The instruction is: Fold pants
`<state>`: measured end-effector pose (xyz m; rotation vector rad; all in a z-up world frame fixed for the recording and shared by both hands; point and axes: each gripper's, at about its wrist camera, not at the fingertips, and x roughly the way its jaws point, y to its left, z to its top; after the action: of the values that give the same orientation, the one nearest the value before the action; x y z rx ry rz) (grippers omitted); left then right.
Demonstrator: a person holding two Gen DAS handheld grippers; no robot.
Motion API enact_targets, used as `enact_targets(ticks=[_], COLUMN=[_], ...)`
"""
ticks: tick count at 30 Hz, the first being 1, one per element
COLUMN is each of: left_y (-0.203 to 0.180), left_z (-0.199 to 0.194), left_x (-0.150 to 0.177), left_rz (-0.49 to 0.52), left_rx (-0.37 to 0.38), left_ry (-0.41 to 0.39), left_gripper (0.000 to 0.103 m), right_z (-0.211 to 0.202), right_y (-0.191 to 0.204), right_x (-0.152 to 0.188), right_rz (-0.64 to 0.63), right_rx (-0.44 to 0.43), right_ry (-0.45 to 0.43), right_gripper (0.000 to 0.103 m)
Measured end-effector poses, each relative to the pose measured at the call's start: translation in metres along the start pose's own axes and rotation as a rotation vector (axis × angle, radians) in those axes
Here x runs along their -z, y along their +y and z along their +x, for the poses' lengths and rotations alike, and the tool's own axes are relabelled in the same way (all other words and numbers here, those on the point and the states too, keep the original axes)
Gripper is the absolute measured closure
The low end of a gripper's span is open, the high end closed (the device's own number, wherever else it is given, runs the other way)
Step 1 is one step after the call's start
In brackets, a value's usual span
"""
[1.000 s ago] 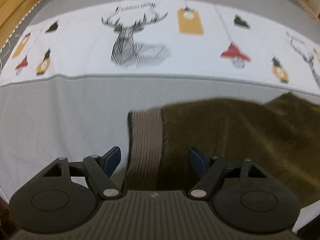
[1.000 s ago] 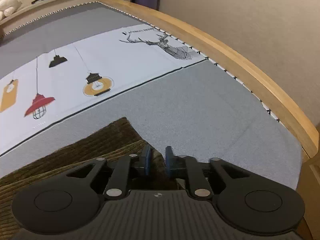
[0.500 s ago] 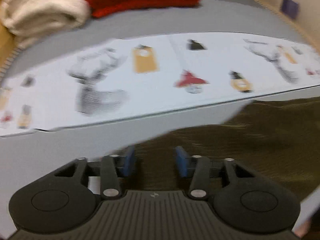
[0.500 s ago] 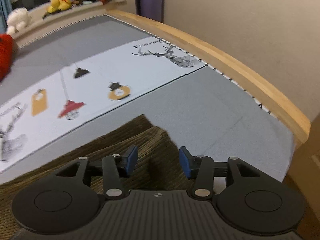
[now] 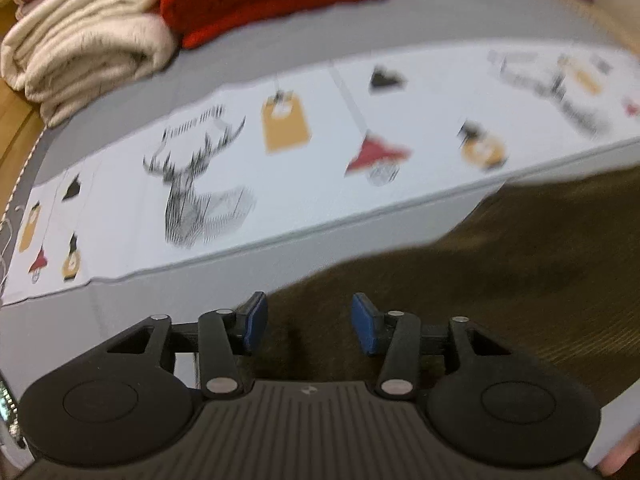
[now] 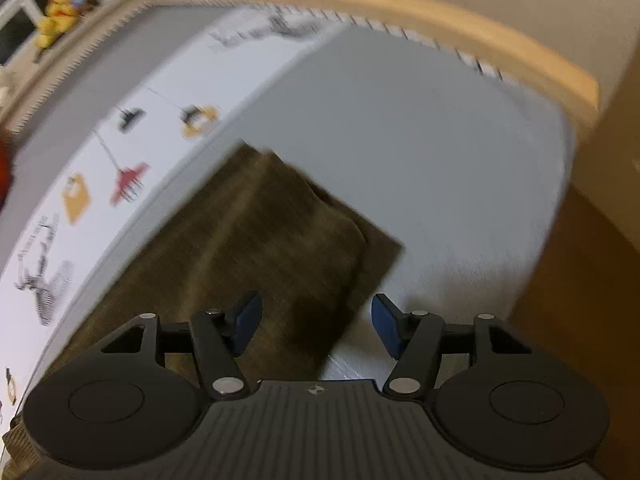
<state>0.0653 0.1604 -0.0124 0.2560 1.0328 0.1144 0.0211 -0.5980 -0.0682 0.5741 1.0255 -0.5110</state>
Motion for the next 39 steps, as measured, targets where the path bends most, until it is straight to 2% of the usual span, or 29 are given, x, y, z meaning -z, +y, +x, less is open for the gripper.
enact_targets(ticks=[3, 7, 11, 15, 22, 32, 34, 37, 39], left_y=[-0.01, -0.017, -0.009, -0.001, -0.009, -0.019, -0.015, -0.008, -0.005], left_z=[-0.012, -0.005, 0.006, 0.012, 0.012, 0.018, 0.02, 0.024, 0.025], left_x=[-0.01, -0.019, -0.019, -0.021, -0.03, -0.03, -0.029, -0.028, -0.029], left_rz=[-0.019, -0.031, -0.052, -0.067, -0.061, -0.024, -0.032, -0.042, -0.048], left_rx=[0.051, 0.069, 0.073, 0.075, 0.093, 0.087, 0.079, 0.067, 0.063], left_ry=[-0.057, -0.056, -0.035, -0.031, -0.037, -0.026, -0.02, -0.012, -0.009], left_gripper=[0.04, 0.04, 0.039, 0.038, 0.036, 0.035, 0.035, 0.035, 0.035], right_z=[0.02, 0.037, 0.029, 0.019, 0.031, 0.053, 0.052, 0.034, 0.02], right_y=[-0.008, -0.016, -0.011, -0.023, -0.046, -0.039, -0.042, -0.052, -0.054], right_x=[0.007, 0.015, 0.011, 0.009, 0.01, -0.003, -0.004, -0.001, 0.0], right_rz=[0.085, 0.169, 0.137, 0.192, 0.266, 0.311, 0.33, 0.449, 0.506], right_rx=[0.027, 0.051, 0.07, 0.058, 0.051, -0.028, -0.006, 0.01, -0.044], right_ry=[0.083, 0.141, 0.072, 0.006, 0.074, 0.097, 0.107, 0.073, 0.022], right_gripper=[0.037, 0.037, 0.037, 0.037, 0.035, 0.035, 0.035, 0.036, 0.036])
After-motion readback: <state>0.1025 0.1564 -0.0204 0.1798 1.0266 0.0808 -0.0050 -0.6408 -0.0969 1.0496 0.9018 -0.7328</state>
